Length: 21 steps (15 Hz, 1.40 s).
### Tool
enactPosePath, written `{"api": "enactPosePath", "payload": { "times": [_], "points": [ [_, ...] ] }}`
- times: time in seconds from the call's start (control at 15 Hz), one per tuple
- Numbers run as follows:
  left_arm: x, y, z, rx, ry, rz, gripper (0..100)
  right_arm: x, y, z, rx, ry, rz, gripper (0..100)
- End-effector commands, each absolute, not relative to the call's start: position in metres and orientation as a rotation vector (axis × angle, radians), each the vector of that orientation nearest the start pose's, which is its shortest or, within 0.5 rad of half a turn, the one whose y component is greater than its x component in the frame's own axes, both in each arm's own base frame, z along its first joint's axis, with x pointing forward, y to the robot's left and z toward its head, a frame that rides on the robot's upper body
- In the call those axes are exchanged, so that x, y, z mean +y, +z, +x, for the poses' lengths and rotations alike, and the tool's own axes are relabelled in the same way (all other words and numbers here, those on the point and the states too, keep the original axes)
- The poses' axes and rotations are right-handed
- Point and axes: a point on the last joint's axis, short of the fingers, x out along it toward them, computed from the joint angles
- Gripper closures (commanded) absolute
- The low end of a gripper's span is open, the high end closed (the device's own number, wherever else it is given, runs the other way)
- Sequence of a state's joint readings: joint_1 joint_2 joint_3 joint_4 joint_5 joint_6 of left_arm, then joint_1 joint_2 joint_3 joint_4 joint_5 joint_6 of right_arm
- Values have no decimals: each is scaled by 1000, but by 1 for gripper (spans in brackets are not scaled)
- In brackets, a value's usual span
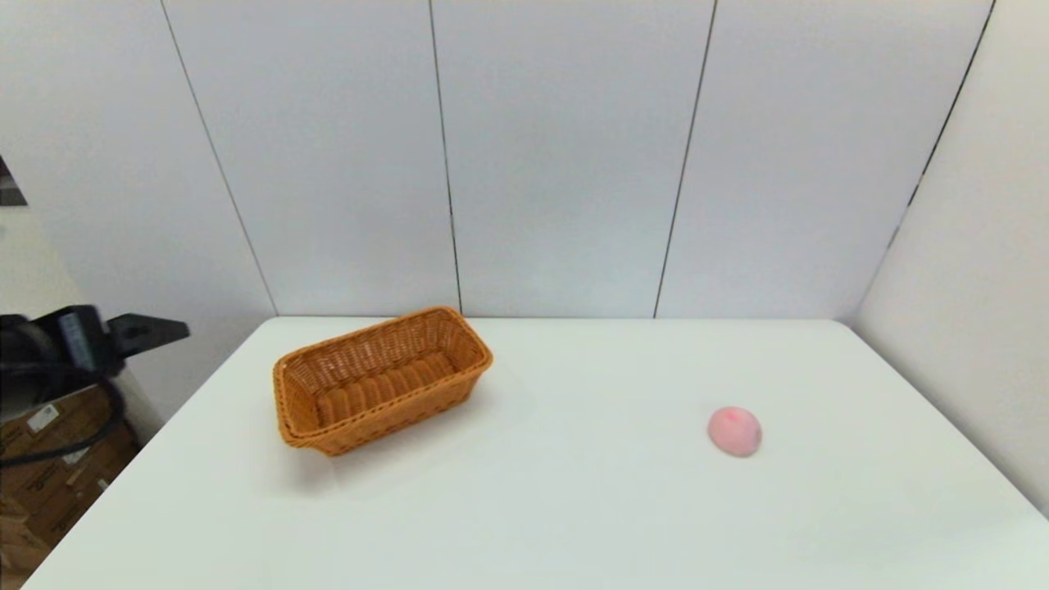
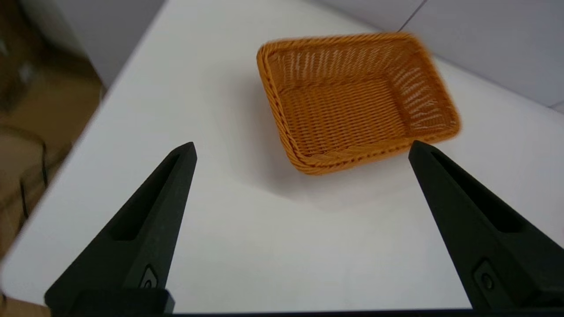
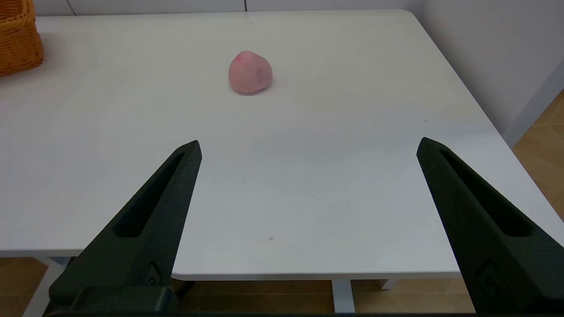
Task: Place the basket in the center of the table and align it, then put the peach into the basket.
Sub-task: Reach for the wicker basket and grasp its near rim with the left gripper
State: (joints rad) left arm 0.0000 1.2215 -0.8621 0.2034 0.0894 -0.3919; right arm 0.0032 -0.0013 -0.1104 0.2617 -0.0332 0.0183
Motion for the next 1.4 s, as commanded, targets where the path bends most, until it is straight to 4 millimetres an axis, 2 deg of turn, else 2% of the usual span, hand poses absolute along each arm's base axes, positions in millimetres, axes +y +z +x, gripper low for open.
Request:
{"api": "enactPosePath", "payload": {
  "times": [0.07,0.27,0.6,0.67,0.8,0.87,1.4],
  "points": [
    [2,143,323,898,361,-487,0,-1,79,-33,152,-30,15,0],
    [3,106,350,988,409,-513,0,-1,79,-33,152,-30,15,0],
    [3,58,368,1103,442,-500,0,-1,79,-33,152,-32,16,0],
    [3,51,371,1123,437,-507,0,-1,79,-33,152,-32,16,0],
    [2,48,371,1152,415,-528,0,-1,79,-33,152,-32,16,0],
    [2,49,371,1154,411,-534,100,-1,79,-33,152,-32,16,0],
    [1,66,371,1148,363,-601,100,-1,79,-33,153,-34,15,0]
  ]
}}
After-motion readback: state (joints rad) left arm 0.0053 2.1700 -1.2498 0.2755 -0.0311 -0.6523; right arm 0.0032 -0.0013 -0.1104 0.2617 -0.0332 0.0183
